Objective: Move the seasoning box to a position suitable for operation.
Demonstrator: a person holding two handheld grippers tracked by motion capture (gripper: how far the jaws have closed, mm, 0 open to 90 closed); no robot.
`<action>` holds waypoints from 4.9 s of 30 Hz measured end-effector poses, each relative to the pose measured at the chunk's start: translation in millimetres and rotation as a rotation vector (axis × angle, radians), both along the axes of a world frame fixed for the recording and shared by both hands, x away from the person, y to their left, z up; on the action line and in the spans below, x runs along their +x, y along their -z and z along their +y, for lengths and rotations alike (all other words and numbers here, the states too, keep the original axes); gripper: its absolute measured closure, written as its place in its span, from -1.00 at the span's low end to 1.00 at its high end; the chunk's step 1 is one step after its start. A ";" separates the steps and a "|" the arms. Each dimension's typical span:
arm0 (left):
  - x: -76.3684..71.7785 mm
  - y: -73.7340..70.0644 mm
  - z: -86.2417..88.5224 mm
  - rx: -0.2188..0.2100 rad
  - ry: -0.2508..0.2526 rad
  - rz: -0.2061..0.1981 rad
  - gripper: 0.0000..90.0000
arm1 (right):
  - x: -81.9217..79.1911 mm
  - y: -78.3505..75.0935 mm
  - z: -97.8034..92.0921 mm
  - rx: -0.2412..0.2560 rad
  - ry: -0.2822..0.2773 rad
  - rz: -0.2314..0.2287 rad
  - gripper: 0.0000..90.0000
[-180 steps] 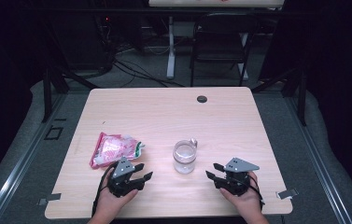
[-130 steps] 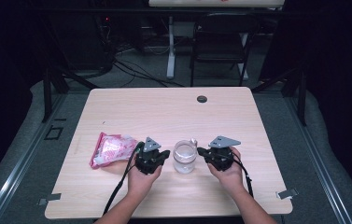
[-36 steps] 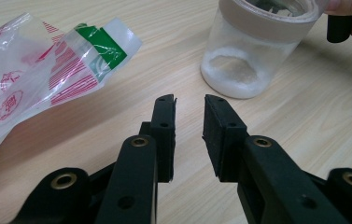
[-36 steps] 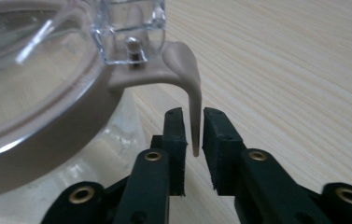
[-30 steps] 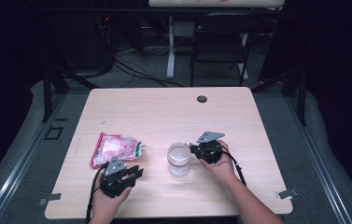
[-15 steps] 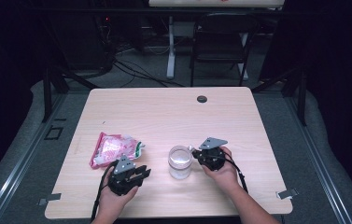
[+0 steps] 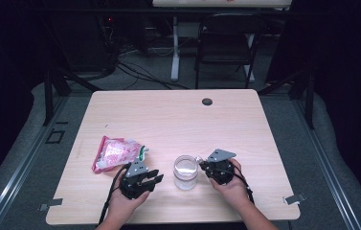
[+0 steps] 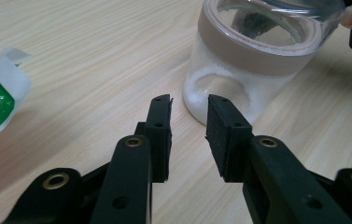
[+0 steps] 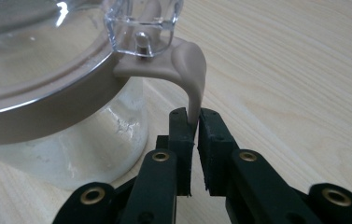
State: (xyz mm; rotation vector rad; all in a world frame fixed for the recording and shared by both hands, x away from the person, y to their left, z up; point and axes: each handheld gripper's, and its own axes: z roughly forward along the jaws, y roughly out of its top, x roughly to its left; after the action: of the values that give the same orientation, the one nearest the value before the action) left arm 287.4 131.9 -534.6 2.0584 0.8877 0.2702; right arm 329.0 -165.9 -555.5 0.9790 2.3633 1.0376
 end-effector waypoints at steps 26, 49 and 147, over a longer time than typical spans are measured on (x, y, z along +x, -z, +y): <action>-2.4 2.6 -7.5 0.005 0.025 0.007 0.43 | 3.1 -8.3 -15.3 0.102 -0.088 0.006 0.49; 9.5 -5.0 -1.8 -0.025 0.008 -0.012 0.43 | -12.9 -13.6 -25.6 0.070 -0.168 0.021 0.81; 0.2 -21.2 -34.4 -0.063 0.126 -0.019 1.00 | -27.2 -53.7 -8.6 0.187 -0.089 -0.086 0.65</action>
State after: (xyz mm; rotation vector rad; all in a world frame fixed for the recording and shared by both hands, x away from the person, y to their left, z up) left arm 287.6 97.5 -513.4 2.0404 0.7424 0.1910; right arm 301.8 -174.5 -501.8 0.8794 2.2897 1.3268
